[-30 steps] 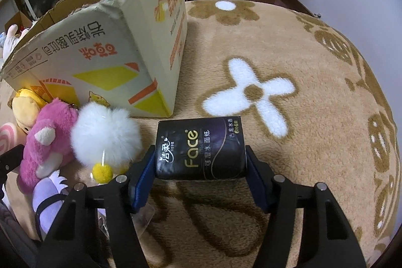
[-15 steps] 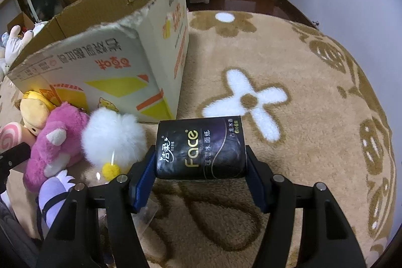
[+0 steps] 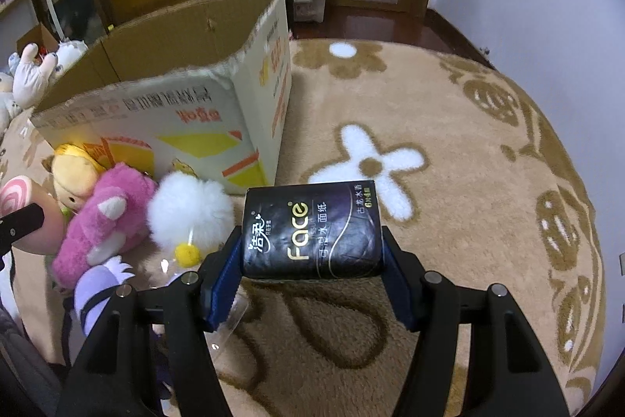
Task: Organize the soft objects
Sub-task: 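Carry both items over the box and open both tools to drop them in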
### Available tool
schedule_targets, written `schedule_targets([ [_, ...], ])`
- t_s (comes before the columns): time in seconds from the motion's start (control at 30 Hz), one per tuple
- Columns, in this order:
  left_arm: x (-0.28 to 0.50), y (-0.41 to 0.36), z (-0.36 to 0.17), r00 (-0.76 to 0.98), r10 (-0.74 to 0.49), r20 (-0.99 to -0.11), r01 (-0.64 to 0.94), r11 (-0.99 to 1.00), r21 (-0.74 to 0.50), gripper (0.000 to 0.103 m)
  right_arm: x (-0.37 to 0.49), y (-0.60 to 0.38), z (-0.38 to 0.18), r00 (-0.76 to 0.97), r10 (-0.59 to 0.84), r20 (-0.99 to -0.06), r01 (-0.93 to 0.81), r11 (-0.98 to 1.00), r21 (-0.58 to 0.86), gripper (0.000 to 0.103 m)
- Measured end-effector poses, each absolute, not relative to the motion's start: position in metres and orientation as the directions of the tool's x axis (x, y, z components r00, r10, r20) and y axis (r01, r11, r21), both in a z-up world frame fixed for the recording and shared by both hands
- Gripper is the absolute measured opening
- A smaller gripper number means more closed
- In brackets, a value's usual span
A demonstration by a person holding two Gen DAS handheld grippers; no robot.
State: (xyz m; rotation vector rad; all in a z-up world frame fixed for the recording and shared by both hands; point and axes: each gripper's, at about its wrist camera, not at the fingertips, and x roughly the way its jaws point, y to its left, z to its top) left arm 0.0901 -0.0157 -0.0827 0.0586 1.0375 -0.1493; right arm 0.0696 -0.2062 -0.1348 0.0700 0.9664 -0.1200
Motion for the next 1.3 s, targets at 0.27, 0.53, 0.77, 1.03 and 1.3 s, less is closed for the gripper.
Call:
schedule_targets([
  [0.27,0.069,-0.011,-0.049,0.623,-0.104,-0.776,0.161,0.987,-0.003,0.056,0.042,-0.199,-0.093,0.669,-0.077,-0.739,0.136,0.991,0.02,0.068],
  [0.53,0.05,-0.012,-0.015,0.739,-0.116,-0.664,0.178,0.984,0.027,0.056,0.024,-0.191,-0.045,0.787,-0.07,-0.613,0.123,0.991,0.045,0.068],
  [0.77,0.048,-0.012,0.009,0.799,-0.139,-0.585,0.196,0.98,0.034,0.056,0.022,-0.181,-0.021,0.846,-0.058,-0.53,0.095,0.994,0.044,0.068],
  [1.03,0.057,-0.017,0.035,0.853,-0.146,-0.501,0.196,0.979,0.05,0.056,0.033,-0.166,-0.002,0.889,-0.052,-0.455,0.068,0.998,0.018,0.068],
  [1.3,0.086,-0.029,0.045,0.878,-0.148,-0.455,0.205,0.976,0.079,0.056,0.06,-0.158,0.002,0.901,-0.028,-0.434,0.033,0.999,0.004,0.068],
])
